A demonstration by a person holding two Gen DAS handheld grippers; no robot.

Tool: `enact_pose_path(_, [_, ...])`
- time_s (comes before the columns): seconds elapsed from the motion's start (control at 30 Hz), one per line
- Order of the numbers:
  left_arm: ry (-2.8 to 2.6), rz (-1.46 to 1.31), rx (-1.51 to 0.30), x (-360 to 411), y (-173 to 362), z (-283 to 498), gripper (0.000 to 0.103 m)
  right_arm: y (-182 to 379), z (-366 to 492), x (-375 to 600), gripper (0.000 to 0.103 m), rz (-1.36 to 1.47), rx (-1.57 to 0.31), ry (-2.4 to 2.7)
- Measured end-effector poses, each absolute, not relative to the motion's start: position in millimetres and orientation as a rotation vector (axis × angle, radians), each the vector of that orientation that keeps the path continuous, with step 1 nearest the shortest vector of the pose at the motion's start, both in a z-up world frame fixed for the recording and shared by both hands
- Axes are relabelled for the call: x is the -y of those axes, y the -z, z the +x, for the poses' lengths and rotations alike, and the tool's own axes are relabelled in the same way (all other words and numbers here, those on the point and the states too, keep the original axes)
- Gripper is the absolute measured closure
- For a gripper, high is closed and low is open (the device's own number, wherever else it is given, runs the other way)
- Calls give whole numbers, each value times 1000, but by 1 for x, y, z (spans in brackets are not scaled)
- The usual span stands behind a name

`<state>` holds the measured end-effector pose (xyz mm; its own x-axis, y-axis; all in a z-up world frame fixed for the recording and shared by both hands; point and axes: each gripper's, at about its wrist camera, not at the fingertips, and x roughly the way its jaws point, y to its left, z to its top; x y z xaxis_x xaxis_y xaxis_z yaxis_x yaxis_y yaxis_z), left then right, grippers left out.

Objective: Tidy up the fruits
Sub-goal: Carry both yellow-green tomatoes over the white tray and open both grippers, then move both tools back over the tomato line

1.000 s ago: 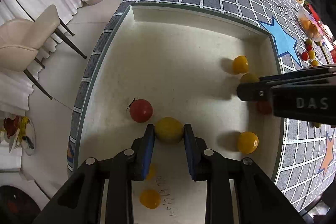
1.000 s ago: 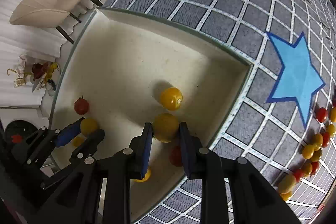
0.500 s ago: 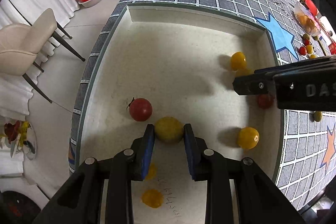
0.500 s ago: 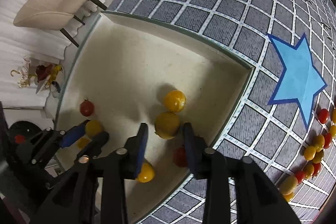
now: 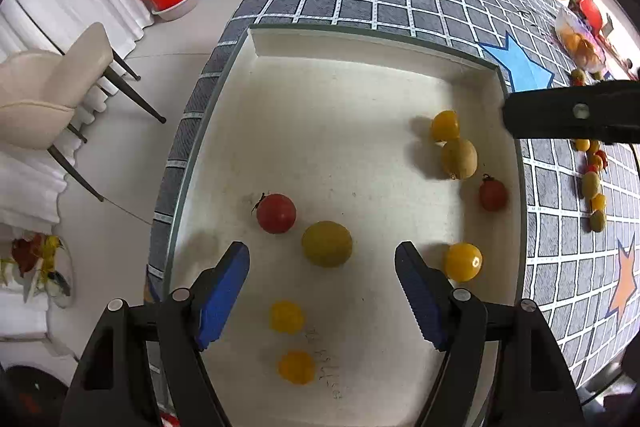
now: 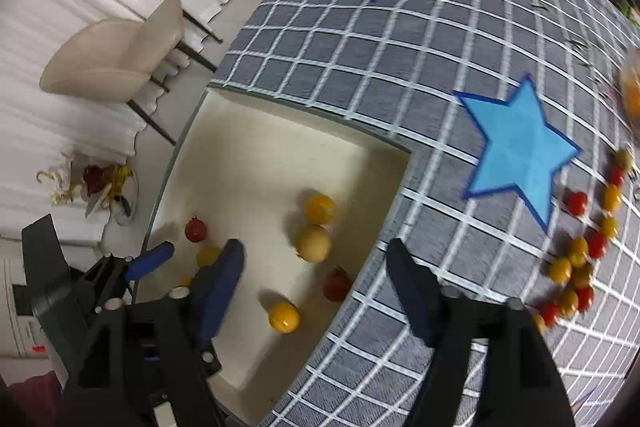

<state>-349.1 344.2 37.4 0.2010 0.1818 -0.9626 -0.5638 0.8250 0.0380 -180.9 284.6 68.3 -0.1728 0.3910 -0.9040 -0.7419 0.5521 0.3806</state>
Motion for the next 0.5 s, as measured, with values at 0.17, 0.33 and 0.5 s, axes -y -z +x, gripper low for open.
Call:
enact_pose_path(0.17, [-508, -300, -1275, -330, -50, -336, 27, -70, -176, -255, 21, -297, -1430, -976])
enact_pose_path(0.33, [-454, -245, -1264, -310, -66, -315, 27, -71, -166, -214, 21, -264, -1438, -895])
enact_pose_path(0.5, [-368, -180, -1235, -283, -85, -287, 27, -69, -152, -163, 21, -241, -1456, -801])
